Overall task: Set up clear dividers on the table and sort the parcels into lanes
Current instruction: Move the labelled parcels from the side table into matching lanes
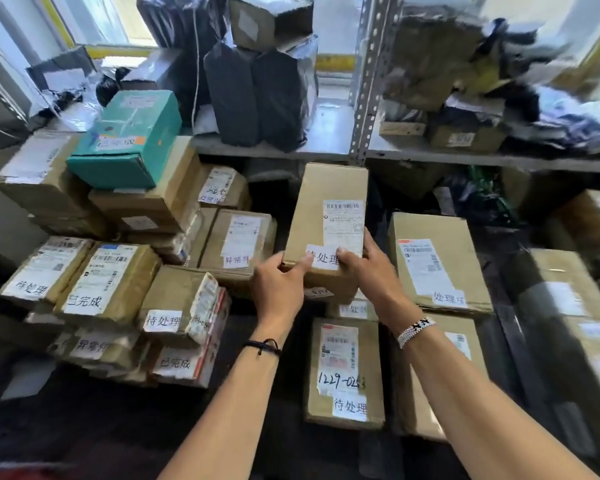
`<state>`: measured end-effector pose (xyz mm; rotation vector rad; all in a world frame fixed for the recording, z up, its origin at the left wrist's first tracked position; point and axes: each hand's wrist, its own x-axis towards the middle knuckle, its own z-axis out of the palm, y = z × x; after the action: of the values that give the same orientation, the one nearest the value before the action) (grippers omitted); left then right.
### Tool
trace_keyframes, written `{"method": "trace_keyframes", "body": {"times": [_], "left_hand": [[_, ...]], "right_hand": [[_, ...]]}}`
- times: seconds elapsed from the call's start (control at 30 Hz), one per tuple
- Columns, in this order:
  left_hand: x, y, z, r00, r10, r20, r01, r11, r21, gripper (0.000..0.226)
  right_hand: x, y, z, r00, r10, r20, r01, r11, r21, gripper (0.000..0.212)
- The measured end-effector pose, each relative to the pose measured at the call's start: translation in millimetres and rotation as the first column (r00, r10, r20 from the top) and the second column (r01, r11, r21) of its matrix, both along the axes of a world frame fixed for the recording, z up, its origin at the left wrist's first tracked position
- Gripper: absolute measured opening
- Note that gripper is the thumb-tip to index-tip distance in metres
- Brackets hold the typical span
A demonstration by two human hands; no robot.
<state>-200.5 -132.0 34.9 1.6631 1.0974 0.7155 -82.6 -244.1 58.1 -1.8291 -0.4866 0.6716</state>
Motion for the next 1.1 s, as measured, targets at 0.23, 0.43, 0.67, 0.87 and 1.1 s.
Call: {"method": "trace_keyframes", "body": {"times": [0.23,0.43,0.67,0.87,1.1], "left_hand": [[32,-60,-10,0.998,-0.057,0.016,0.059,0.994,-0.088,0.017],[44,-78,-17,0.998,-0.054,-0.017,0.052,0.991,-0.125,0.021],[41,-86,-25,0.998,-0.043,-0.043,0.038,0.992,-0.123,0.025],[43,-88,-24,0.996,-0.081,-0.047,0.075,0.991,-0.111,0.025],[37,-83,-14,0.960,-0.236,-0.149,0.225,0.970,-0.088,0.033]], "right_hand": [[24,-70,-3,0.995,-0.055,0.077,0.062,0.993,-0.096,0.052],[32,-81,-2,0.956,0.066,0.285,0.034,0.942,-0.333,0.048],[33,-84,-2,0.891,0.129,0.434,0.090,0.889,-0.449,0.030],[35,-88,4,0.880,0.068,0.470,0.144,0.905,-0.400,0.033],[26,-92,1,0.851,0.110,0.514,0.146,0.890,-0.433,0.054]]}}
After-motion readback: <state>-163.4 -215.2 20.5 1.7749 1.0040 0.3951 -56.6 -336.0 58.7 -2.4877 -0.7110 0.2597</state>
